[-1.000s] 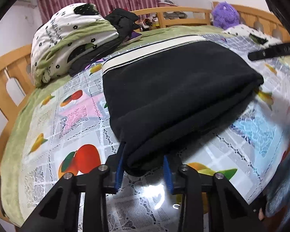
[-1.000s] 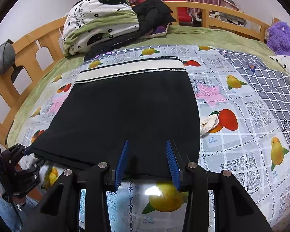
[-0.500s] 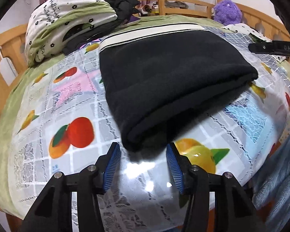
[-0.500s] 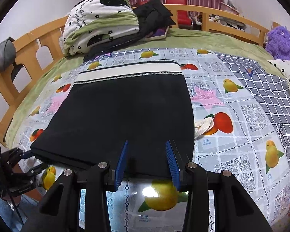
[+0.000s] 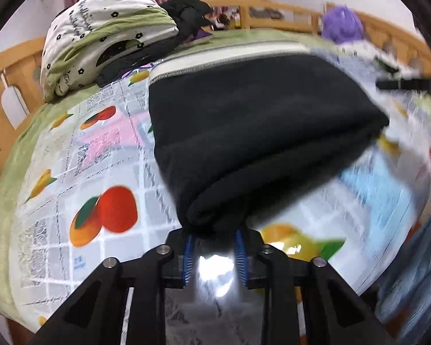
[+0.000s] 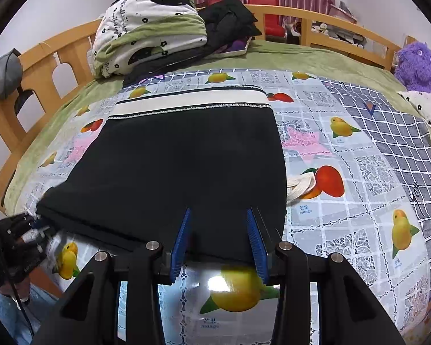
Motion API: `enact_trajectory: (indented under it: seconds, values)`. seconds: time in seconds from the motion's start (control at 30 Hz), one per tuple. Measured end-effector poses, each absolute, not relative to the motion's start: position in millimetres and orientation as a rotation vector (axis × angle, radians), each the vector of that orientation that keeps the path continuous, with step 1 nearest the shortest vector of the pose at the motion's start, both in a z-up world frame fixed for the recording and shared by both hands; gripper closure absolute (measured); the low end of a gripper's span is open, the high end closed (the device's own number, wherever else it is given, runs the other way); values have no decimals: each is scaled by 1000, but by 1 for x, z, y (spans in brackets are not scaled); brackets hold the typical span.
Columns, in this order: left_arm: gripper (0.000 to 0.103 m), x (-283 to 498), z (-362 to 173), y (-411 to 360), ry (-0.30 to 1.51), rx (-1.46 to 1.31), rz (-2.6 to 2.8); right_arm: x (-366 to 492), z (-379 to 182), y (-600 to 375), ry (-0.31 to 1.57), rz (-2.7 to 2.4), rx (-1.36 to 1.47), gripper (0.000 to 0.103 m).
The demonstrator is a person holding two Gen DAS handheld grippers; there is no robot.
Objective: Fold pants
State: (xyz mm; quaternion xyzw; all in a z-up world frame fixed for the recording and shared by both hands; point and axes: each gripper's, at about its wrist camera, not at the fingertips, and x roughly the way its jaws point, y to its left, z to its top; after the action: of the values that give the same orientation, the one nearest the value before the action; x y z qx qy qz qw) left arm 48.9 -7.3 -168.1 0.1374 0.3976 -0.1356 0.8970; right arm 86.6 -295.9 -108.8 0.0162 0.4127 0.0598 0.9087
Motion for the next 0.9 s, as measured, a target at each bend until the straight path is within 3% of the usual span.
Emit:
enact_trajectory:
  seconds: [0.07,0.13,0.23,0.3,0.37,0.43,0.67,0.9]
  values:
    - [73,42,-169,-11,823,338,-298,87,-109,-296,853,126,33,63]
    - [57,38,-169,-12,822,360,-311,86,-108,-295,849,126,32,63]
    - [56,38,-168,-13,817,365,-305,86,-107,-293,848,130,29,63]
    - [57,41,-168,-15,796,379,-261,86,-109,-292,851,128,17,63]
    - [78,45,-166,-20,768,381,-249,86,-110,-292,853,123,8,63]
    - [86,51,-163,-19,759,331,-236,86,-110,-294,852,120,9,63]
    - [84,44,-164,-4,876,257,-266,87,-112,-309,869,85,37,63]
    - [77,22,-132,27,839,33,-255,94,-124,-335,927,27,77,63]
